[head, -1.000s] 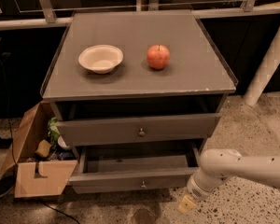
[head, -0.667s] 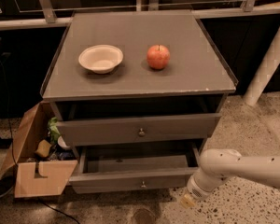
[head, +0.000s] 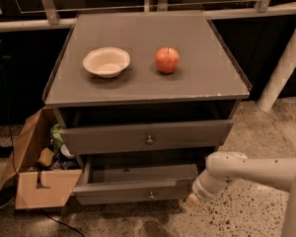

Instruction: Close middle drawer

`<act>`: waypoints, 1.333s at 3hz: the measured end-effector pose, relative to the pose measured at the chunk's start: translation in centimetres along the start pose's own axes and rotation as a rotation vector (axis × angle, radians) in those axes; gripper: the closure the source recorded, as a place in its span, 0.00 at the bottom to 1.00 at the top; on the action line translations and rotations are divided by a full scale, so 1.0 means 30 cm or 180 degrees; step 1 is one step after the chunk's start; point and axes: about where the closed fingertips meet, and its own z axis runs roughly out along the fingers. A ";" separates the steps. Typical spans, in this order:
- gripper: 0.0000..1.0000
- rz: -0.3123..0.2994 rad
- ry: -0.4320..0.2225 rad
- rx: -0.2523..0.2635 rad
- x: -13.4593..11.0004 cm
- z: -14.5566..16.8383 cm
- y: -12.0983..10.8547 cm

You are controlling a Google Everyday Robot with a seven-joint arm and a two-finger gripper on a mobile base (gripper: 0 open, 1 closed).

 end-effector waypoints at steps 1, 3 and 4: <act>1.00 -0.0020 -0.0041 0.0075 -0.054 0.020 -0.052; 0.58 -0.0021 -0.0043 0.0076 -0.056 0.020 -0.052; 0.34 -0.0021 -0.0042 0.0076 -0.056 0.020 -0.052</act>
Offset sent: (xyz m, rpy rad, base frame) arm 0.0202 0.0036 -0.0052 -0.0051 -0.0246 -0.0015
